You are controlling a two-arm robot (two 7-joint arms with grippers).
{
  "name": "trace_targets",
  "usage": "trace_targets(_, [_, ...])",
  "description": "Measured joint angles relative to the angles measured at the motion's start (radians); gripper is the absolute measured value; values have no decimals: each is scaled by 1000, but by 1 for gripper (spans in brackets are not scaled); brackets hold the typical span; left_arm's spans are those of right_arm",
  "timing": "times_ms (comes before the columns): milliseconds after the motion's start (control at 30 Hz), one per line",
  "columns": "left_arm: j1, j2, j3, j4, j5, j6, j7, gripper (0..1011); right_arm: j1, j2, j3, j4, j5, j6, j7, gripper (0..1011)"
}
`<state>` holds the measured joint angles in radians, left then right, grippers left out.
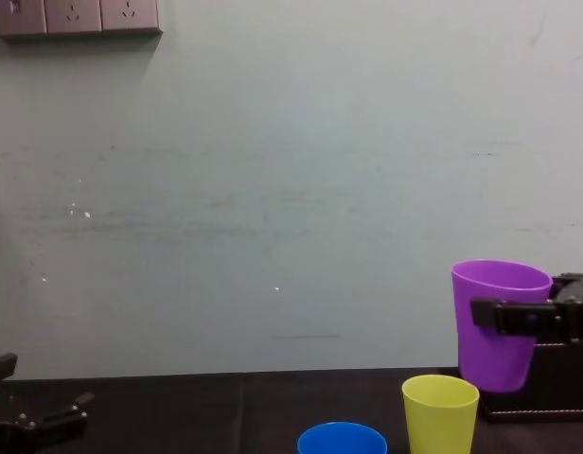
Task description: Stack the three plastic cups sequentially using one hand.
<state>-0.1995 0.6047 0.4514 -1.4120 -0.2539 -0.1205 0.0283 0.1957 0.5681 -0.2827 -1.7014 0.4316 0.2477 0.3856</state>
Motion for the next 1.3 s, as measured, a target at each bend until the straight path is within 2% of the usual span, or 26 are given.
trace_targets(633, [0, 0, 0, 0, 0, 0, 0, 1010, 131, -61, -70, 137, -63, 27, -6, 733])
trace_targets(900, [0, 0, 0, 0, 0, 0, 0, 1010, 152, -83, -78, 183, -78, 15, -5, 733])
trace_targets(1300, [0, 0, 0, 0, 0, 0, 0, 1010, 168, -101, -81, 201, -87, 15, 2, 734])
